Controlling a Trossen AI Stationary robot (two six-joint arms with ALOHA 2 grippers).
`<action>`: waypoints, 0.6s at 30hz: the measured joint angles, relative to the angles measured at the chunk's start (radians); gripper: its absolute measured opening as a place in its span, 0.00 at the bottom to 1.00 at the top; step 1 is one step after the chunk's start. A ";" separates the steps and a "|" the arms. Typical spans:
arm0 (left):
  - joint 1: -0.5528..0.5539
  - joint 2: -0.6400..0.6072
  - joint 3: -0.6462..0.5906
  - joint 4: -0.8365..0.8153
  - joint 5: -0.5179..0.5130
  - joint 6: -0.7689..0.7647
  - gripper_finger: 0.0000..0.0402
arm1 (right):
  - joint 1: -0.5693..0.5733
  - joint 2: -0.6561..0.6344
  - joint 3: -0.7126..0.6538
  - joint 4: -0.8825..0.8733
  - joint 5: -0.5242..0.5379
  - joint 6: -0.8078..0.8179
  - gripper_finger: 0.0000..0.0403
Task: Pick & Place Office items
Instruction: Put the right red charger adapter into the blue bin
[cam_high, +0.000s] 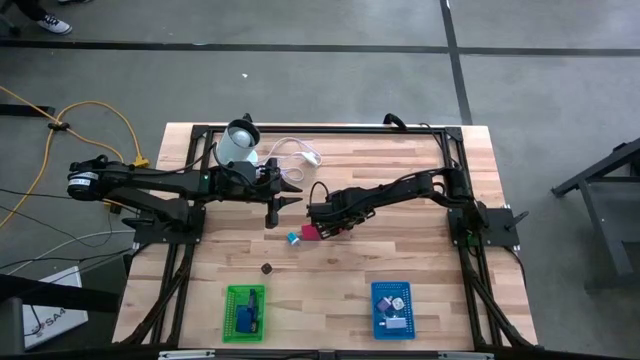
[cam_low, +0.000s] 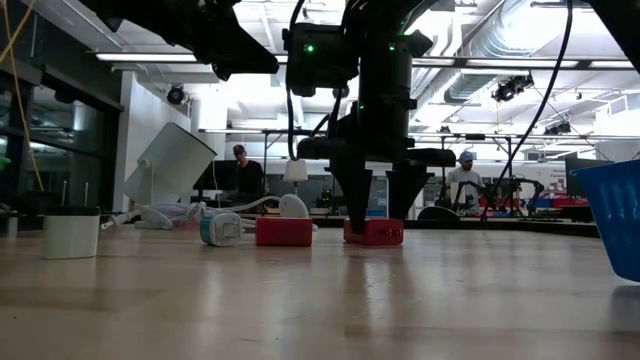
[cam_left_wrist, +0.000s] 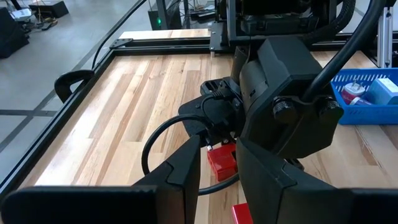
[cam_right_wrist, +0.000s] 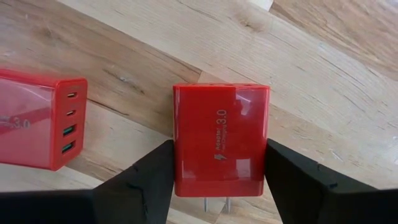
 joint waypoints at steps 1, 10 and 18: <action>0.000 0.000 0.000 0.000 0.000 0.000 0.24 | 0.000 0.000 0.000 0.000 0.000 0.000 0.53; 0.000 0.000 0.000 0.000 0.000 0.000 0.24 | 0.000 0.000 0.000 0.000 0.000 0.000 0.52; 0.000 0.000 0.000 0.000 0.000 0.000 0.24 | 0.000 0.000 0.000 0.016 0.031 0.000 0.51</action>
